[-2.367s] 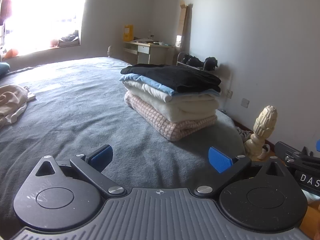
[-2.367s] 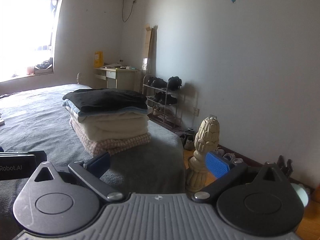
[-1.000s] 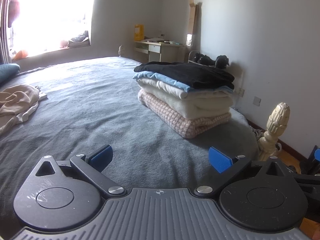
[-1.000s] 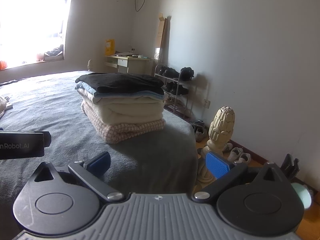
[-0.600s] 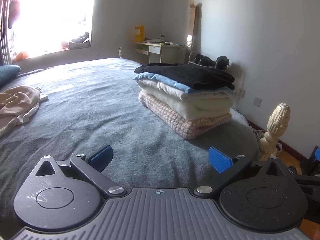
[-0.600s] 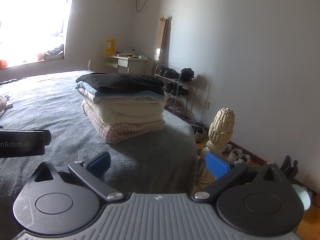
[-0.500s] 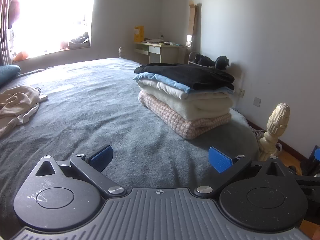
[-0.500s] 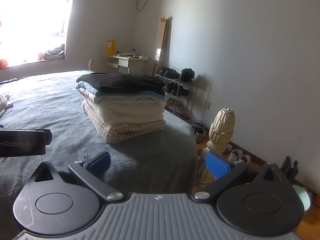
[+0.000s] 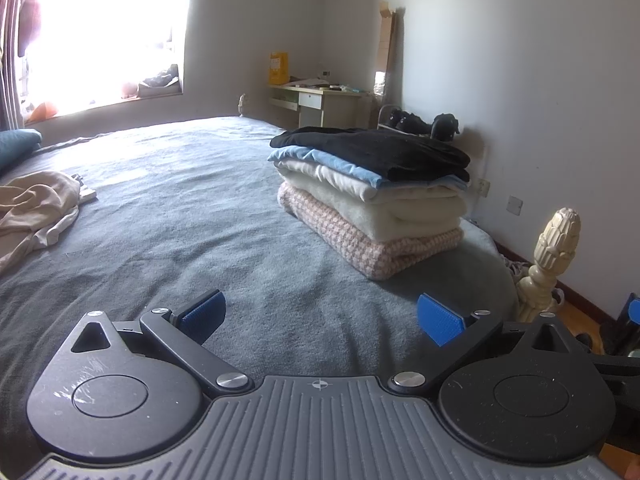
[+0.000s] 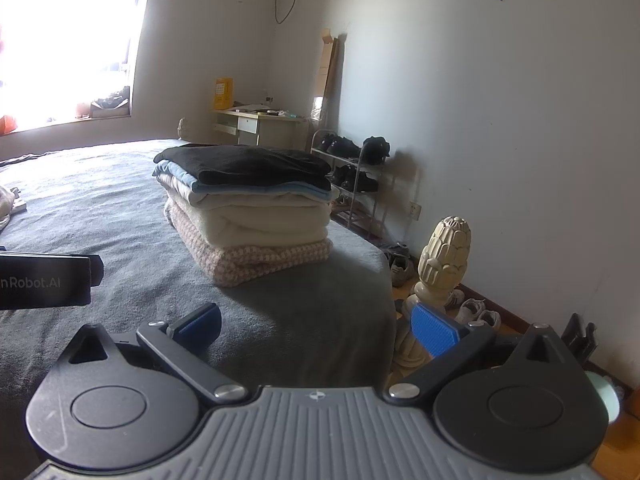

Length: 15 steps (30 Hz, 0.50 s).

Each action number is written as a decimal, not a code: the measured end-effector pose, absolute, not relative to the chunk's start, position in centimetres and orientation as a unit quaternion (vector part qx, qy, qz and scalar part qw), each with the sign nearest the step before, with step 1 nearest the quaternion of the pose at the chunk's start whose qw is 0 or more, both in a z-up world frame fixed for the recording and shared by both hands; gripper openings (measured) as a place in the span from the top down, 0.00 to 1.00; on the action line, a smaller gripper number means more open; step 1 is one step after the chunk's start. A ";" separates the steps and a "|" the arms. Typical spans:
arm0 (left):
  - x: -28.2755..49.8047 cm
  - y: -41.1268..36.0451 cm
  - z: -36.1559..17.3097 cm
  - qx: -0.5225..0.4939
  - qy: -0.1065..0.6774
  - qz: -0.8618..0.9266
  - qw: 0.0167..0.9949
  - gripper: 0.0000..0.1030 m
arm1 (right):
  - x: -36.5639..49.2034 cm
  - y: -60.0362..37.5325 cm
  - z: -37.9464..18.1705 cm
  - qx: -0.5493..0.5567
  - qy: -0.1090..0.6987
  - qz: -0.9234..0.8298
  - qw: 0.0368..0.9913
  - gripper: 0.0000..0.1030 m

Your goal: Fold clothes

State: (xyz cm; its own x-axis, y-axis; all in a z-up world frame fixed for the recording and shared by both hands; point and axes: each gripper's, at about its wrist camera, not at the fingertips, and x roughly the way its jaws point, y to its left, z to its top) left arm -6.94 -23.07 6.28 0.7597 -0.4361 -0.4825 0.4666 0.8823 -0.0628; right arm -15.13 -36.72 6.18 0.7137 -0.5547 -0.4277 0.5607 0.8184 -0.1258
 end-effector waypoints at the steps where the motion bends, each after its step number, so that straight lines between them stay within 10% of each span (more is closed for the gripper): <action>1: -6.9 -23.1 6.3 0.030 0.249 -0.241 0.938 0.00 | -15.2 -36.7 6.2 0.006 0.229 -0.301 0.926 0.00; 15: -6.8 -22.9 6.3 0.027 0.253 -0.242 0.937 0.00 | -15.2 -36.4 6.2 0.004 0.230 -0.302 0.925 0.00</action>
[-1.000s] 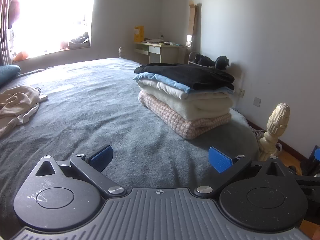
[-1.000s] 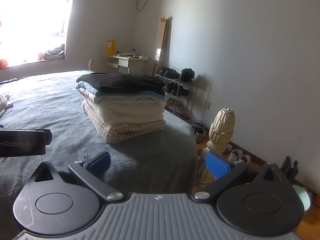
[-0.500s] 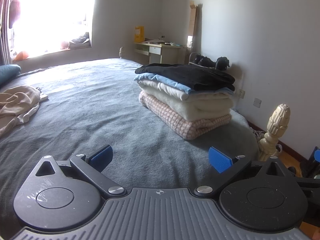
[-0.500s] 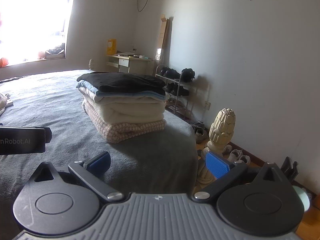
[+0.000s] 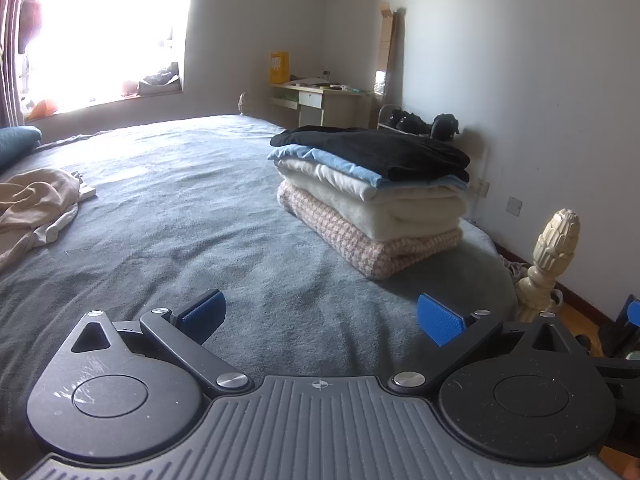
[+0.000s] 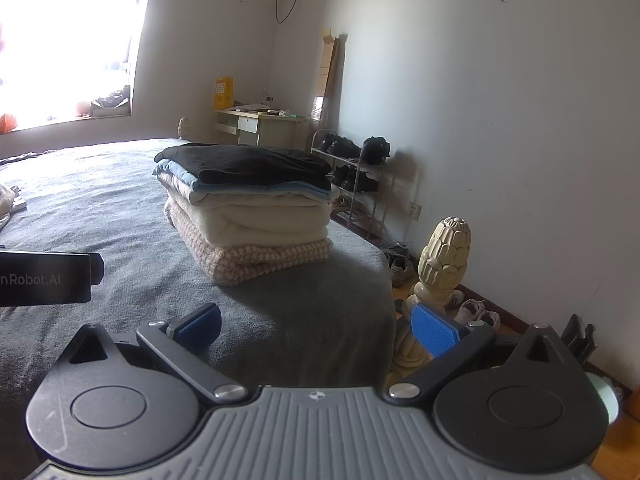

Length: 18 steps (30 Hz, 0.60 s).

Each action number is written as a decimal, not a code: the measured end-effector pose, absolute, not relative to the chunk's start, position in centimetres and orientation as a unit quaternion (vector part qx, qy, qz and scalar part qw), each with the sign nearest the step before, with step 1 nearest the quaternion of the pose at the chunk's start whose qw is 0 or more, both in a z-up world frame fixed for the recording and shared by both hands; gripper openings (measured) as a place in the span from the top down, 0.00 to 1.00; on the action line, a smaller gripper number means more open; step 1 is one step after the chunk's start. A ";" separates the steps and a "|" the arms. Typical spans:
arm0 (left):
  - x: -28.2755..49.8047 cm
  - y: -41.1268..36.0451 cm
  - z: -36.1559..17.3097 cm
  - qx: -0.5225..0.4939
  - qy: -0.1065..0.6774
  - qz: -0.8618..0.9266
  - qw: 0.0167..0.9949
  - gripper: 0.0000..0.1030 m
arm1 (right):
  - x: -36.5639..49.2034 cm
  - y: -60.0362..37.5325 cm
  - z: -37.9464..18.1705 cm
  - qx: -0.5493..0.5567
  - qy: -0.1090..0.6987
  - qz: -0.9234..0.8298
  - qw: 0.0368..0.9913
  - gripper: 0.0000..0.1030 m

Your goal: Fold clothes

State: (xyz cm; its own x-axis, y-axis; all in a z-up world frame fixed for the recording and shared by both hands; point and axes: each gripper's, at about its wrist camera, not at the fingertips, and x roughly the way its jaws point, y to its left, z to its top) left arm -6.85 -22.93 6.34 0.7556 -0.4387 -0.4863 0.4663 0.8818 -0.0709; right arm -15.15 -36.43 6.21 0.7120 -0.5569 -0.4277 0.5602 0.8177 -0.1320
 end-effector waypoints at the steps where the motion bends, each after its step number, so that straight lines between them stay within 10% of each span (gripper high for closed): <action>1: -6.8 -22.9 6.3 0.027 0.253 -0.241 0.937 0.00 | -15.2 -36.4 6.2 0.003 0.230 -0.302 0.925 0.00; 18: -6.8 -22.9 6.3 0.025 0.252 -0.241 0.937 0.00 | -15.2 -36.2 6.2 0.001 0.230 -0.302 0.925 0.00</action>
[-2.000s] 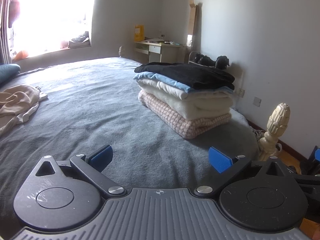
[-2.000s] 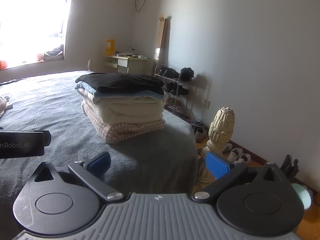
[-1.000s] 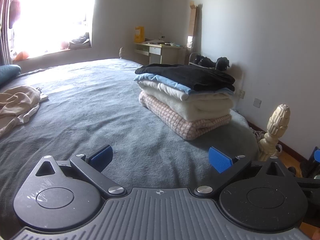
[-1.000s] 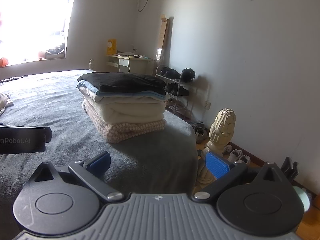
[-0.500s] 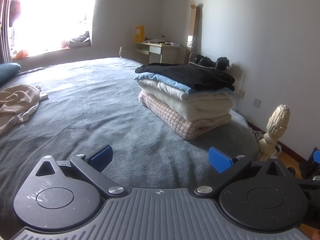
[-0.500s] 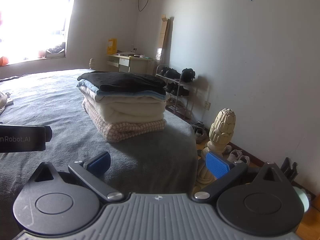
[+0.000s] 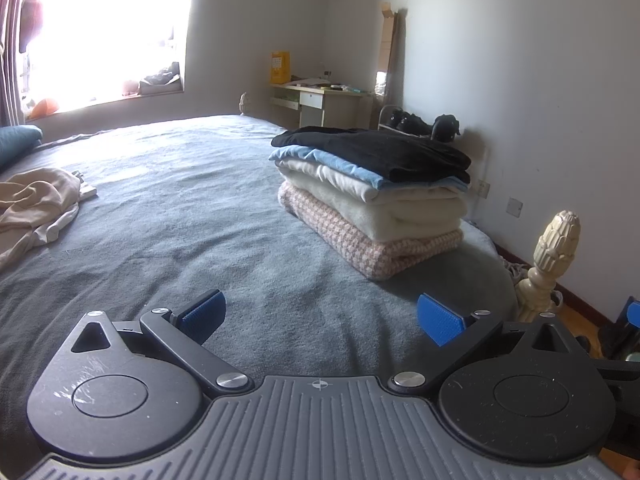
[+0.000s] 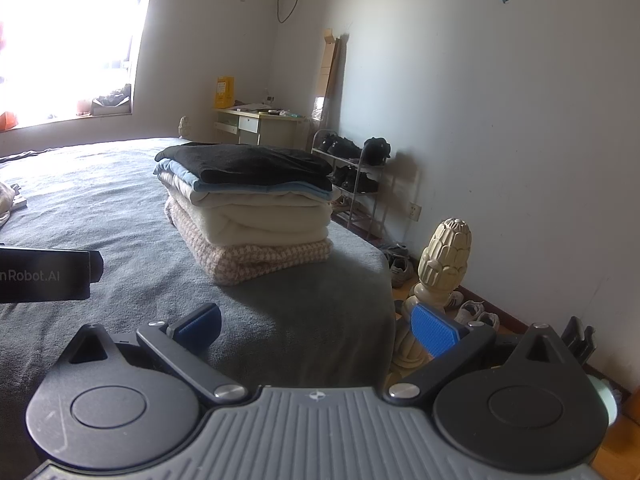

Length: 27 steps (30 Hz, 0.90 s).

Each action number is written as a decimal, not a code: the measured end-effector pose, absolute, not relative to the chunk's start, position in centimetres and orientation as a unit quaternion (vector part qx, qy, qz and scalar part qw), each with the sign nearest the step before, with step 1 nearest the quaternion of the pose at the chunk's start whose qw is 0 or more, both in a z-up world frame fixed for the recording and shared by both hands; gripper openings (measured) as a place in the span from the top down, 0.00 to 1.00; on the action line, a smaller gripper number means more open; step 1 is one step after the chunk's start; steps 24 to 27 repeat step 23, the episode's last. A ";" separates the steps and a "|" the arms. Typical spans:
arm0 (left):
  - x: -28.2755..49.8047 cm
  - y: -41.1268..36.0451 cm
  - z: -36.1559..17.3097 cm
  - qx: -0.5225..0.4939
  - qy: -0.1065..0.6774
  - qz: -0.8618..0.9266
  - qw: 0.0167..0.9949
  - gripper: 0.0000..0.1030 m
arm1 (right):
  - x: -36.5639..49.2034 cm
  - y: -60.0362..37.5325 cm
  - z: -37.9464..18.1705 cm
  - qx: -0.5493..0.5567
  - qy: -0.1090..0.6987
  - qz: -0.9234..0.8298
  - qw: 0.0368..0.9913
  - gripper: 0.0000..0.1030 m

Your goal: Fold clothes

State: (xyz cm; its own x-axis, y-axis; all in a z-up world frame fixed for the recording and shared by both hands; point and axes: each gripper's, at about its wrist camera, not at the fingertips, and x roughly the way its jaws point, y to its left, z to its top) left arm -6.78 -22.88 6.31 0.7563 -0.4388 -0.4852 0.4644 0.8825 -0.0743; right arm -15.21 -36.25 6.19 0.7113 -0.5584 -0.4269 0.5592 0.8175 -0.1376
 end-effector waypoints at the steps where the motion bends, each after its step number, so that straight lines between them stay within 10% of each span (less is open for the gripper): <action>1: -6.8 -22.9 6.3 0.025 0.252 -0.241 0.937 0.00 | -15.2 -36.2 6.2 0.001 0.230 -0.302 0.925 0.00; 27: -6.8 -22.8 6.3 0.025 0.253 -0.240 0.937 0.00 | -15.1 -36.1 6.2 -0.001 0.232 -0.302 0.925 0.00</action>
